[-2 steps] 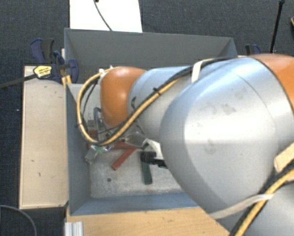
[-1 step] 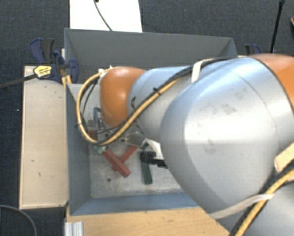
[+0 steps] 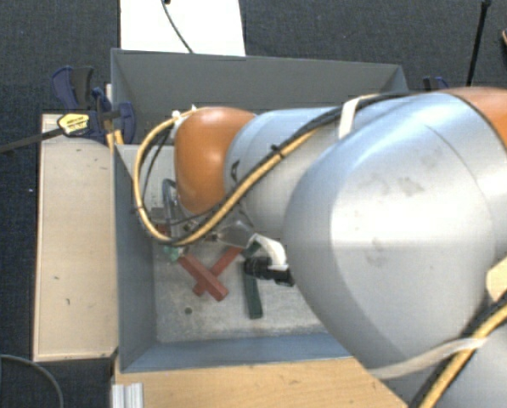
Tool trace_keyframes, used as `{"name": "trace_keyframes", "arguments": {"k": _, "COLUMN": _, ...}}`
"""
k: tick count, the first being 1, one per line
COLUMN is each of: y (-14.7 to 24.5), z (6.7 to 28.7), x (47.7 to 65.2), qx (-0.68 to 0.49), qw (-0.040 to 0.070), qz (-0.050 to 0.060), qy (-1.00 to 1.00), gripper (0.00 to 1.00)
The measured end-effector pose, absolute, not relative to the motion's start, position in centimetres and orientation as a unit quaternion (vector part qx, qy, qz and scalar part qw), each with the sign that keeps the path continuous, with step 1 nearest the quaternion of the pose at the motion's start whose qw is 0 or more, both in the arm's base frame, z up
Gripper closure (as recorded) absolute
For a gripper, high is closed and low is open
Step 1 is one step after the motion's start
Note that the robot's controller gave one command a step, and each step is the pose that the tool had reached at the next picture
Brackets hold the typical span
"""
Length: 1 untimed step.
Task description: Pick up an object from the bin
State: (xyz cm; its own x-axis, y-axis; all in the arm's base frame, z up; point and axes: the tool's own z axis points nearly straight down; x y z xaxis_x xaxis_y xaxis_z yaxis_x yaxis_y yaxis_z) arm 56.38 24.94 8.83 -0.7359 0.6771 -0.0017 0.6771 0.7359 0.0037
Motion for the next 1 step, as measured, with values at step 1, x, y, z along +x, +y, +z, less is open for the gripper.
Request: {"name": "trace_keyframes", "arguments": {"k": 1, "y": 24.95, "z": 14.37, "x": 56.54, "qx": 0.361, "qw": 0.002, "qz": 0.002, "qy": 0.933, "gripper": 1.0}}
